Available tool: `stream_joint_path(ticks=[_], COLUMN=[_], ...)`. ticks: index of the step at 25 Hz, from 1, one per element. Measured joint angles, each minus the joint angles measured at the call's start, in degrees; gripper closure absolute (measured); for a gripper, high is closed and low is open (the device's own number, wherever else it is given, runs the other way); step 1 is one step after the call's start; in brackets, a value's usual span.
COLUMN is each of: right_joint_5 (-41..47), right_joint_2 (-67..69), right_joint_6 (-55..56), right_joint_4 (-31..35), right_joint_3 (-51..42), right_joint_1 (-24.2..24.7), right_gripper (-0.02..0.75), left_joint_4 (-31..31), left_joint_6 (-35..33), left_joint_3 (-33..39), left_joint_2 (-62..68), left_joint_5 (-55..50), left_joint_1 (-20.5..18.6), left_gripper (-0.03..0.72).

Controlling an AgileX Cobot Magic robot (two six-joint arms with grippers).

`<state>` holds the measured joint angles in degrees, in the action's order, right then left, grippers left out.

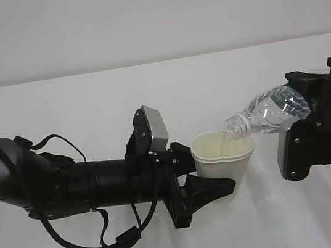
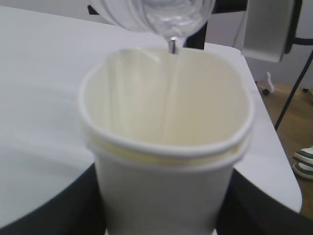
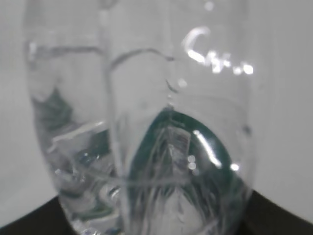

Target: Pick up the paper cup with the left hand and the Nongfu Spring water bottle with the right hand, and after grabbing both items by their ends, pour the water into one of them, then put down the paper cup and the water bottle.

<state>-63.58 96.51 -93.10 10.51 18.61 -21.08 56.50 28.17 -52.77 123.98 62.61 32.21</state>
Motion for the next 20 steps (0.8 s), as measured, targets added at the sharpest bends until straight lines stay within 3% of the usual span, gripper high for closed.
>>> stream_joint_path(ticks=[20], right_joint_5=[-0.2], right_joint_2=[0.0], right_joint_6=[-0.9], right_joint_4=[0.1], right_joint_3=[0.0], right_joint_1=[0.0], right_gripper=[0.355], left_joint_4=[0.5], left_joint_6=[0.2], left_joint_3=[0.0], left_joint_2=[0.0], left_joint_5=[0.0], left_joint_1=[0.0], left_gripper=[0.27])
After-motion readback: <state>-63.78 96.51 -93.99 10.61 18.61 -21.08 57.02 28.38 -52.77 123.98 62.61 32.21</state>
